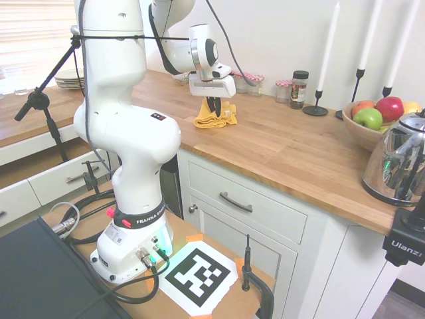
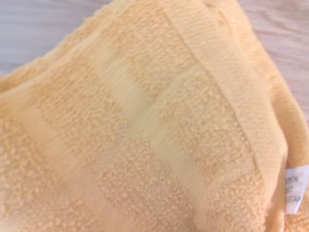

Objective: Wipe the counter

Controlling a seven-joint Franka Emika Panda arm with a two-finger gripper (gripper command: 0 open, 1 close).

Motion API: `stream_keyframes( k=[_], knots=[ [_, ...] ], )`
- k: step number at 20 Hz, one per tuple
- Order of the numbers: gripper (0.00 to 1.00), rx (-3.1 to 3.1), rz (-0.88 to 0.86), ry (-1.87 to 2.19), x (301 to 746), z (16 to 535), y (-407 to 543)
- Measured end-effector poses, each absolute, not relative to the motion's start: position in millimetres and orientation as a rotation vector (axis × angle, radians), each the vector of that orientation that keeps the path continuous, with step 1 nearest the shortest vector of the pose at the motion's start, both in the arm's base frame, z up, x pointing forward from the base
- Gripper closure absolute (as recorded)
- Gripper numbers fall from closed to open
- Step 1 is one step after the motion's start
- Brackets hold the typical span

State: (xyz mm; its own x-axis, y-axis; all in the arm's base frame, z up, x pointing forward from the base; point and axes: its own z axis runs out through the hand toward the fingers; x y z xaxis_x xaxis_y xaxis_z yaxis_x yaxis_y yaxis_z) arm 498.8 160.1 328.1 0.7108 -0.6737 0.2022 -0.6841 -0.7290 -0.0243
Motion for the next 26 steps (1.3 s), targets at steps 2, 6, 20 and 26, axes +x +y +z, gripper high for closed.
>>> stream_keyframes(
  k=[2, 6, 20, 26],
  knots=[
    [1.0, 2.851, 0.29, -1.184, 507.0, 328.9, 135.4],
    [1.0, 2.841, 0.264, -1.279, 522.2, 330.8, 68.6],
    [1.0, 2.78, 0.246, -1.643, 502.4, 330.2, -179.1],
    [1.0, 2.757, 0.258, -1.716, 490.7, 329.5, -217.1]
  ],
)
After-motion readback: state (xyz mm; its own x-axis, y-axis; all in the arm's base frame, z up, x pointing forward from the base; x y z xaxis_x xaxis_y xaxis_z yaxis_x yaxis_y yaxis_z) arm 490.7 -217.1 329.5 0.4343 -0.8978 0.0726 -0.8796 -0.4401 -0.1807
